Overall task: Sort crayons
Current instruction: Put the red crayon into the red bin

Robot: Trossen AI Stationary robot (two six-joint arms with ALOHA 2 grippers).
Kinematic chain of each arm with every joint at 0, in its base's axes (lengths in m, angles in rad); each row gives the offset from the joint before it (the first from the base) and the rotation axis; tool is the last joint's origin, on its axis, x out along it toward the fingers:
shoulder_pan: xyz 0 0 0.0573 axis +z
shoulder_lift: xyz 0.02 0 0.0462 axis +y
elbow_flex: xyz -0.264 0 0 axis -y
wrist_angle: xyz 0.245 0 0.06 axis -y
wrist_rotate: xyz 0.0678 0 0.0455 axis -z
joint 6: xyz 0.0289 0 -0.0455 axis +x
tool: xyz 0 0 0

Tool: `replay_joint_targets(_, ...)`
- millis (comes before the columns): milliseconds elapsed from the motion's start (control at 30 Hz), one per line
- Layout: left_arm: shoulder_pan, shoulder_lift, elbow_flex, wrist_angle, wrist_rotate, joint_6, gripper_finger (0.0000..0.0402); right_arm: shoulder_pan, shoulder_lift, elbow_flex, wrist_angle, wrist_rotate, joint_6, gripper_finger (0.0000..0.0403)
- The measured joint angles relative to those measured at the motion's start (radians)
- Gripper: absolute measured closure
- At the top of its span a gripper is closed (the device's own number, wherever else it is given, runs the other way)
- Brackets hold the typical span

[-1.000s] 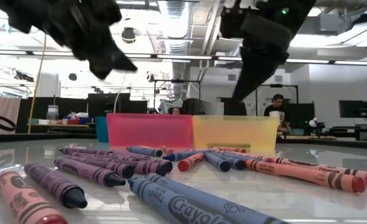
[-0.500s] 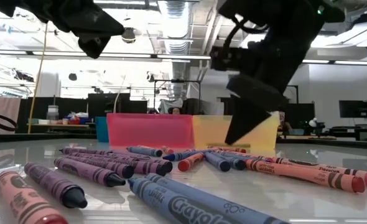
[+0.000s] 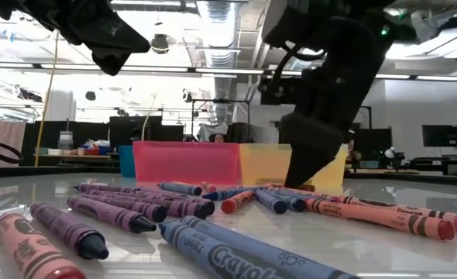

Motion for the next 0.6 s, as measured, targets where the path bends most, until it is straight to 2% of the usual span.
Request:
replay_joint_targets(233,-0.006,0.000,0.000,-0.018,0.000,-0.001,0.0401,-0.002,0.042,0.003,0.019,-0.060,0.001,0.0304)
replay_joint_targets(400,-0.006,0.000,0.000,-0.025,-0.003,-0.016,0.0401,-0.005,0.043,0.003,-0.006,-0.064,0.062,0.0309)
replay_joint_targets(500,-0.006,0.000,0.000,-0.026,-0.003,-0.017,0.0401,-0.008,0.043,0.003,-0.018,-0.075,0.089,0.0337)
replay_joint_targets(600,-0.006,0.000,0.000,-0.027,-0.005,-0.017,0.0401,-0.008,0.044,0.003,-0.028,-0.075,0.093,0.0382)
